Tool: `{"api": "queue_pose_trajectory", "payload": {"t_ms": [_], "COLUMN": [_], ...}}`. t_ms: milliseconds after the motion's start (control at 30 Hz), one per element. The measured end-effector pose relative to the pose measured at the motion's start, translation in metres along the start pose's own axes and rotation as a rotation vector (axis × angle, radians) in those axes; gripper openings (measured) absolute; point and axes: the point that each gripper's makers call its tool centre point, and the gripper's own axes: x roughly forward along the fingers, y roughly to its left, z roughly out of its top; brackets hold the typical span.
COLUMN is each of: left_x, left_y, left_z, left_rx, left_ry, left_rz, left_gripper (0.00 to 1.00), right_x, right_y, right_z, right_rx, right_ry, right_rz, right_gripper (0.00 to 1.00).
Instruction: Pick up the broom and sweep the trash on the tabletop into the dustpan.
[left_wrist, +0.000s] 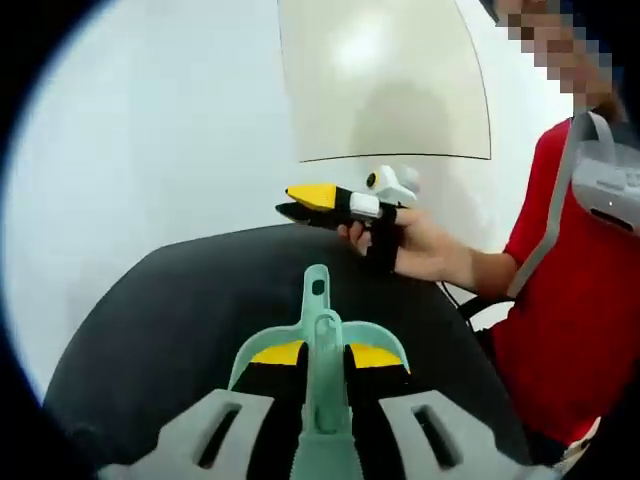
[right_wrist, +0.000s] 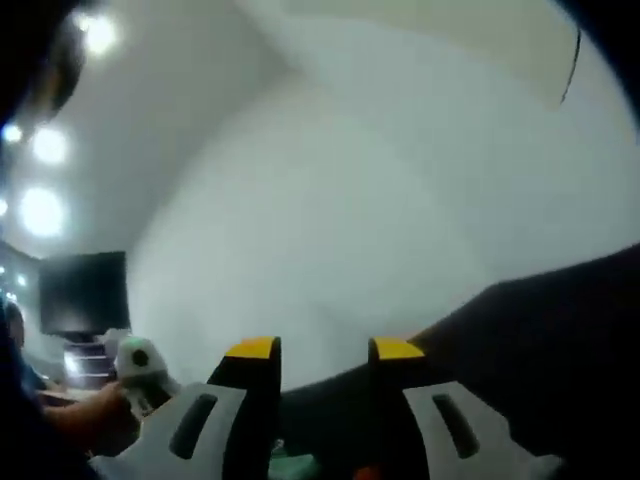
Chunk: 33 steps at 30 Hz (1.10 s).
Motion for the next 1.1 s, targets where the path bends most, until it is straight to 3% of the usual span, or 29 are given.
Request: {"api": "queue_pose_trajectory", "payload": {"t_ms": [367, 733, 1100], "left_x": [0.023, 0.048, 0.067], "left_y": [0.003, 0.003, 0.007], "left_z": [0.017, 0.023, 0.025], "left_rx": [0.011, 0.025, -0.015], "left_ry": [0.008, 0.033, 0.038], "left_rz": [0.002, -0.019, -0.036], "left_gripper": [0.13, 0.13, 0.13], "right_x": [-0.002, -0.004, -0.003], "right_y": [0.002, -0.004, -0.006], "right_z": [0.002, 0.005, 0.003], "right_rx": [0.02, 0.047, 0.056], "right_ry": [-0.015, -0.037, -0.028], "right_rz": [0.01, -0.016, -0.021], "right_gripper": [0.36, 0.36, 0.36]}}
